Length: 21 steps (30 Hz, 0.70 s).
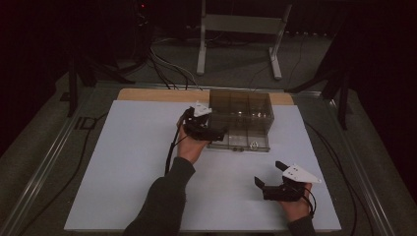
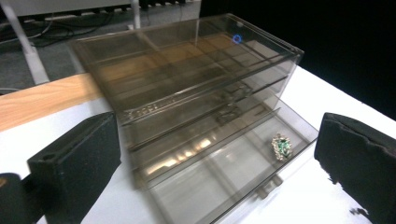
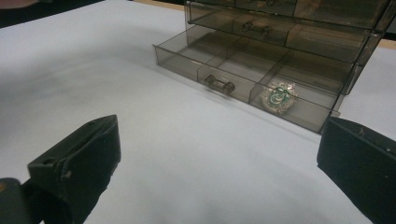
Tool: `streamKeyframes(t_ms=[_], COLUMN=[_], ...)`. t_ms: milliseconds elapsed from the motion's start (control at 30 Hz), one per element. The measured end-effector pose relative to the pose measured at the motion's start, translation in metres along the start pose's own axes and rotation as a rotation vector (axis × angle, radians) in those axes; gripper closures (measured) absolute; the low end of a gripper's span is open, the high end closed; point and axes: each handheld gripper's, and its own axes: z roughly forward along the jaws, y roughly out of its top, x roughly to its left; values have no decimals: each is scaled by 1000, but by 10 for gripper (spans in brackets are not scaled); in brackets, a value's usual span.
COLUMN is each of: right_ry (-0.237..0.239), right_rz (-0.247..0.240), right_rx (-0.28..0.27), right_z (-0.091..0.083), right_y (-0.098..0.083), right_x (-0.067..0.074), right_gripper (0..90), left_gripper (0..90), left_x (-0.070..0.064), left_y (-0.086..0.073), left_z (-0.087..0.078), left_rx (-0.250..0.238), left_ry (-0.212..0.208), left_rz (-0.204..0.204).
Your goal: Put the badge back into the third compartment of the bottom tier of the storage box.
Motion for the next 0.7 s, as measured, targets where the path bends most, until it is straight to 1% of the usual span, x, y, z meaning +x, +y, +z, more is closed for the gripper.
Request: streamKeyframes(t_ms=[67,267,400,533,633,700], right_ry=[-1,-3,-4,-4,-4,-5], right_rz=[2,2,2,4,3,4], right_rx=[-1,-2,-2,-4,-4,-6], right_z=[0,0,0,0,-1,-1], right_y=[0,0,0,0,0,0], right_x=[0,0,0,-1,-1,-1], right_gripper=[1,1,1,1,1,1], left_gripper=[9,9,9,9,9,9], left_x=[8,30,44,54,60,64], left_y=[-3,-11,-17,-23,-28,-32], left_z=[-10,-37,-54,-70,-80,-88], left_rx=[-13,-30,-45,-60,-61,-58], left_ry=[5,58,66,80,91,90], left_rz=[-12,-30,-62,-72,-59,-47])
